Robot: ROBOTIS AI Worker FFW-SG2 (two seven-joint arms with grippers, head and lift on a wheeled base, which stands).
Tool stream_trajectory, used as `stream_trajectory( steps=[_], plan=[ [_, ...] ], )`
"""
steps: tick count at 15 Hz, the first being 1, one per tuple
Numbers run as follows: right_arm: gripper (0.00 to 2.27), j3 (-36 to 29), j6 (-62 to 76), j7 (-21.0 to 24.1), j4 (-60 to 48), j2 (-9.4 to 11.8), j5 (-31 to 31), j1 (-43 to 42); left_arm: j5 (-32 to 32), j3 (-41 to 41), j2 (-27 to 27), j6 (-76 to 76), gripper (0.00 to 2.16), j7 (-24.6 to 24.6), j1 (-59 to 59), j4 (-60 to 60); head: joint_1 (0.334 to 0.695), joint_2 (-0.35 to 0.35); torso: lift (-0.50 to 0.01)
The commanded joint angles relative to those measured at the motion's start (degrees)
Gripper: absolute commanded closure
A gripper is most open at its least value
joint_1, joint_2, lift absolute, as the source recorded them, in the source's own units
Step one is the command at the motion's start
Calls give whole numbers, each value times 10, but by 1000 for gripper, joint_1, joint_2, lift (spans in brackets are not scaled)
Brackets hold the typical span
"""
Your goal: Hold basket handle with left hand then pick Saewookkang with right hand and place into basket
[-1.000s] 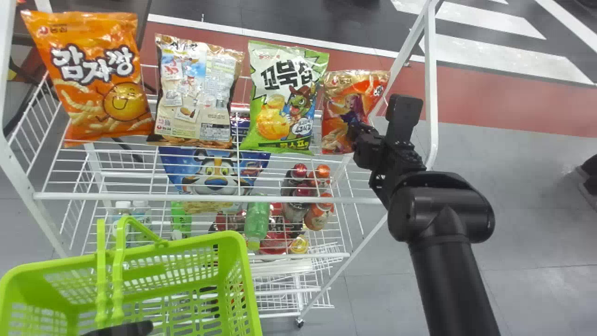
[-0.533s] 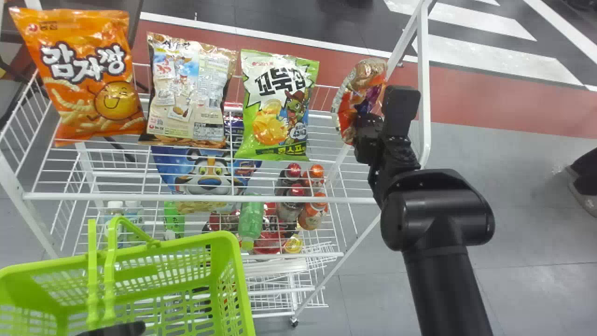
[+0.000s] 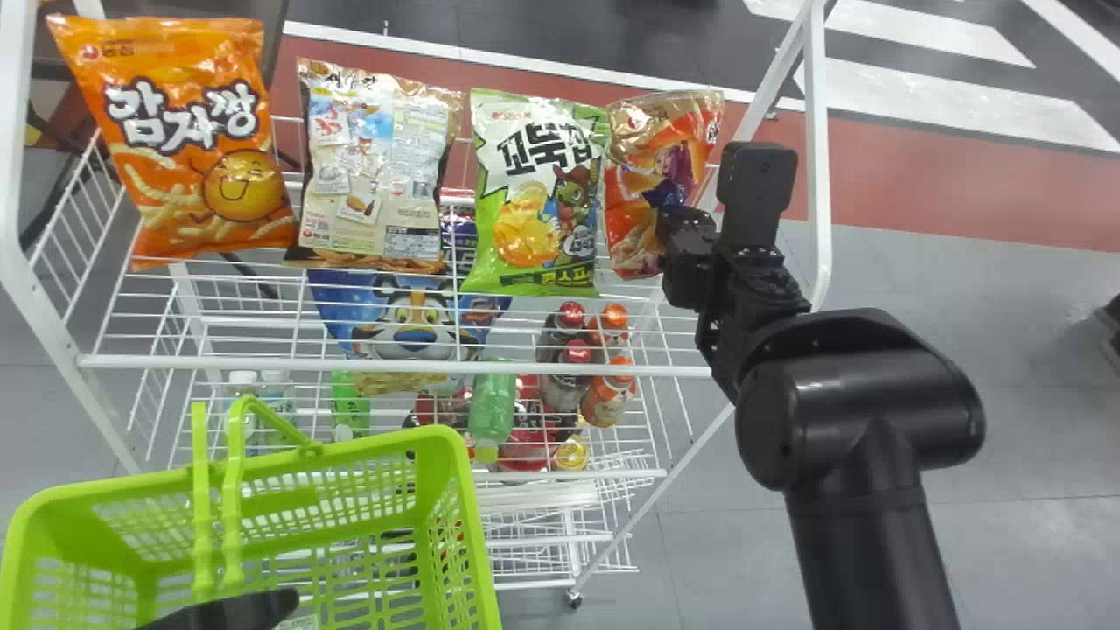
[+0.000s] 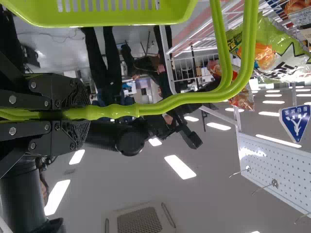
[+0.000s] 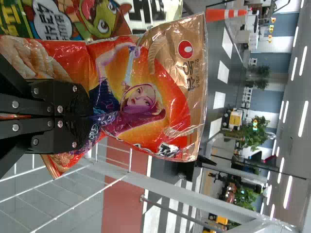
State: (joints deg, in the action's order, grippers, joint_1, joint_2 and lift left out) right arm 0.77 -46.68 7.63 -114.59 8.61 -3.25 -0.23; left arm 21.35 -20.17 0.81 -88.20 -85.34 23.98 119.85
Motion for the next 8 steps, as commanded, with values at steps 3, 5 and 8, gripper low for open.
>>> stream_trajectory(
  steps=[3,5,8],
  plan=[
    [2243,17,-122,4,-92,-5,-4,15,0,0,0,-18,2152,0,0,-1,695,-240,-19],
    [2243,24,-187,3,-139,-7,-18,23,1,0,0,-18,2152,0,-1,-1,695,-232,-19],
    [2243,24,-282,2,-198,-7,-63,31,1,-1,0,-18,2152,0,-1,-3,695,-207,-19]
  ],
)
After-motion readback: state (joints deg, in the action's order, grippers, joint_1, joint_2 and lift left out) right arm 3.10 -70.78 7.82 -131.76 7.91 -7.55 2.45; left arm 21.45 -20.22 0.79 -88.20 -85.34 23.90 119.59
